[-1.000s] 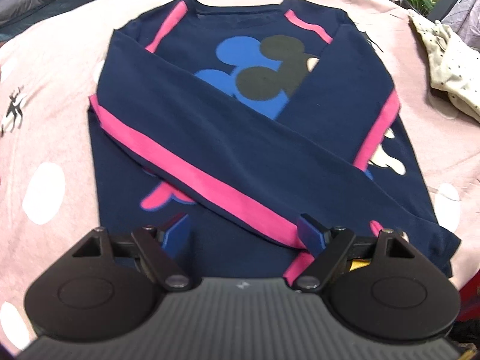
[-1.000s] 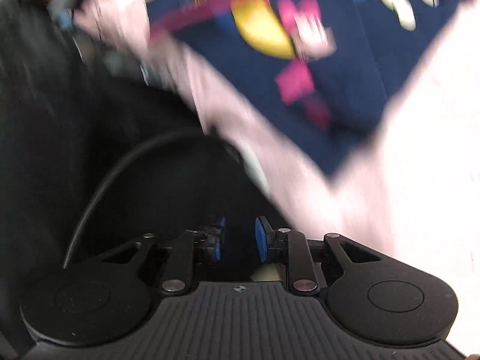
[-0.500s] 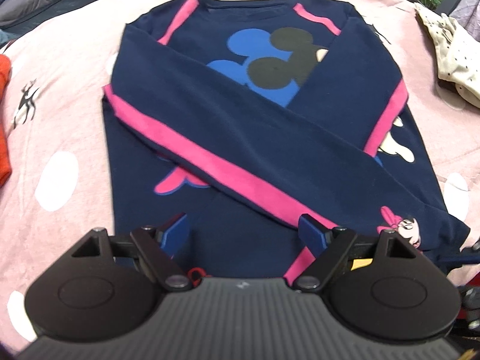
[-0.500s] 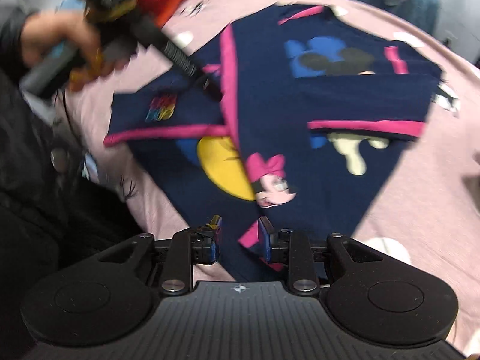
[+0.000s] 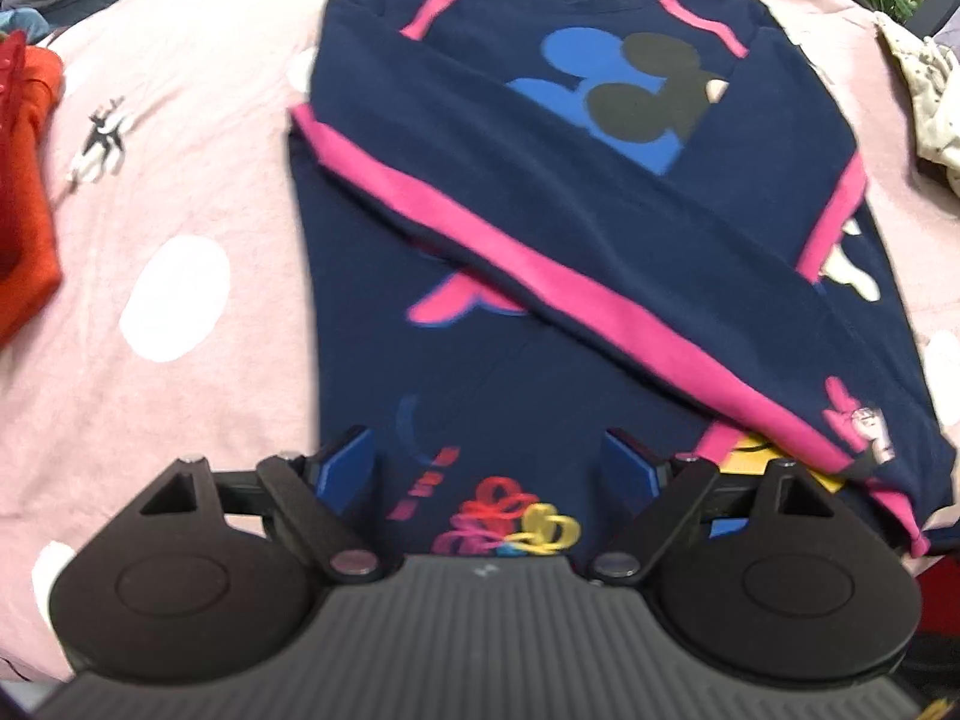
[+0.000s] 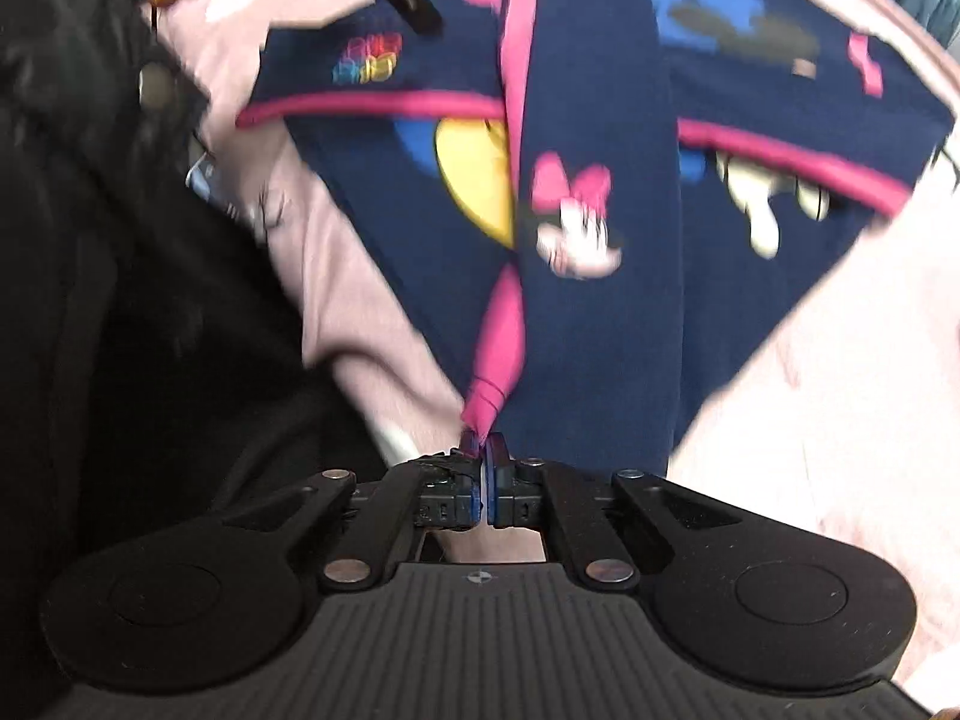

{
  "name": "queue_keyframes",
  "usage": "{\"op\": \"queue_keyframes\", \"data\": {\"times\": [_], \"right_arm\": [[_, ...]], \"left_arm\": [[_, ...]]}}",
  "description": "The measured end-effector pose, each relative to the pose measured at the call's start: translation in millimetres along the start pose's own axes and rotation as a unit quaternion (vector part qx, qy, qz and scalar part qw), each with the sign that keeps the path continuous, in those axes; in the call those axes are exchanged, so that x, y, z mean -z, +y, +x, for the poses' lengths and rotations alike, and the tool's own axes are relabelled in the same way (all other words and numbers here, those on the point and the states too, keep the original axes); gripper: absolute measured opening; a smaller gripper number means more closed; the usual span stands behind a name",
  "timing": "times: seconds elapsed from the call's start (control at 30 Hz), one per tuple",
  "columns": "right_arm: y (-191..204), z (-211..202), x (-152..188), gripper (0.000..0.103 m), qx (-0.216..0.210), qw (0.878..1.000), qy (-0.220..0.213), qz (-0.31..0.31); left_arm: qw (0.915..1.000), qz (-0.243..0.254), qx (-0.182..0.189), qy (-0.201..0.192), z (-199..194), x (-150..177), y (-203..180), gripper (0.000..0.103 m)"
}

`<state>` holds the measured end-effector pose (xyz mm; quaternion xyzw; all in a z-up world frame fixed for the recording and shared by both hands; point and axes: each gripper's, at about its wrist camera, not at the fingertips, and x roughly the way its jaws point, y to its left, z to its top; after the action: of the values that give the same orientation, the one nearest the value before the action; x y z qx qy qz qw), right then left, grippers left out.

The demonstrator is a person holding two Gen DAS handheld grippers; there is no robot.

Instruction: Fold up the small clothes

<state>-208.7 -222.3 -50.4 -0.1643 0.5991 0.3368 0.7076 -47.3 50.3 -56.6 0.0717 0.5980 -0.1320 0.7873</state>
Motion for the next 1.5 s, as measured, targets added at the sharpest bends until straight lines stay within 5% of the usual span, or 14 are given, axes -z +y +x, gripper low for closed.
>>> {"op": "queue_keyframes", "data": {"times": [0.03, 0.17, 0.33, 0.53, 0.7, 0.8, 1.0, 1.1, 1.13, 1.17, 1.23, 1.3, 1.5], "right_arm": [[-7, -1, 1, 0.027, -0.006, 1.000, -0.002, 0.021], [-40, -27, -7, 0.039, -0.063, 0.994, -0.045, 0.072], [-109, -54, -50, 0.074, 0.002, 0.982, -0.129, 0.142], [-225, -44, -115, 0.075, 0.063, 0.958, -0.188, 0.208], [-301, -19, -142, 0.075, 0.085, 0.926, -0.219, 0.295], [-325, -7, -148, 0.075, 0.086, 0.913, -0.224, 0.331], [-336, 11, -149, 0.078, 0.073, 0.902, -0.244, 0.348], [-343, 13, -155, 0.082, 0.066, 0.897, -0.263, 0.348], [-343, 14, -157, 0.081, 0.064, 0.898, -0.267, 0.343], [-344, 15, -160, 0.079, 0.061, 0.900, -0.268, 0.339], [-346, 16, -164, 0.038, 0.064, 0.901, -0.267, 0.337], [-348, 16, -163, 0.015, 0.052, 0.900, -0.269, 0.340], [-336, -6, -157, 0.013, 0.026, 0.888, -0.314, 0.336]], "left_arm": [[0.9999, 0.002, -0.009, -0.004, -1, -3, 7, 0.084], [0.9983, -0.007, -0.041, -0.042, -13, -35, 44, 0.087], [0.9920, -0.017, -0.062, -0.108, -15, -108, 88, 0.090], [0.9851, 0.073, -0.072, -0.138, 21, -203, 101, 0.098], [0.9845, 0.080, -0.068, -0.141, 62, -252, 99, 0.097], [0.9831, 0.066, -0.055, -0.162, 80, -267, 100, 0.097], [0.9882, 0.056, 0.023, -0.140, 122, -299, 96, 0.090], [0.9887, 0.073, 0.063, -0.115, 139, -307, 85, 0.072], [0.9878, 0.087, 0.057, -0.116, 143, -308, 80, 0.067], [0.9850, 0.103, 0.051, -0.129, 144, -307, 75, 0.050], [0.9805, 0.125, 0.061, -0.139, 144, -306, 70, 0.031], [0.9791, 0.132, 0.080, -0.132, 142, -306, 68, 0.010], [0.9730, 0.145, 0.097, -0.151, 107, -288, 71, 0.007]]}}
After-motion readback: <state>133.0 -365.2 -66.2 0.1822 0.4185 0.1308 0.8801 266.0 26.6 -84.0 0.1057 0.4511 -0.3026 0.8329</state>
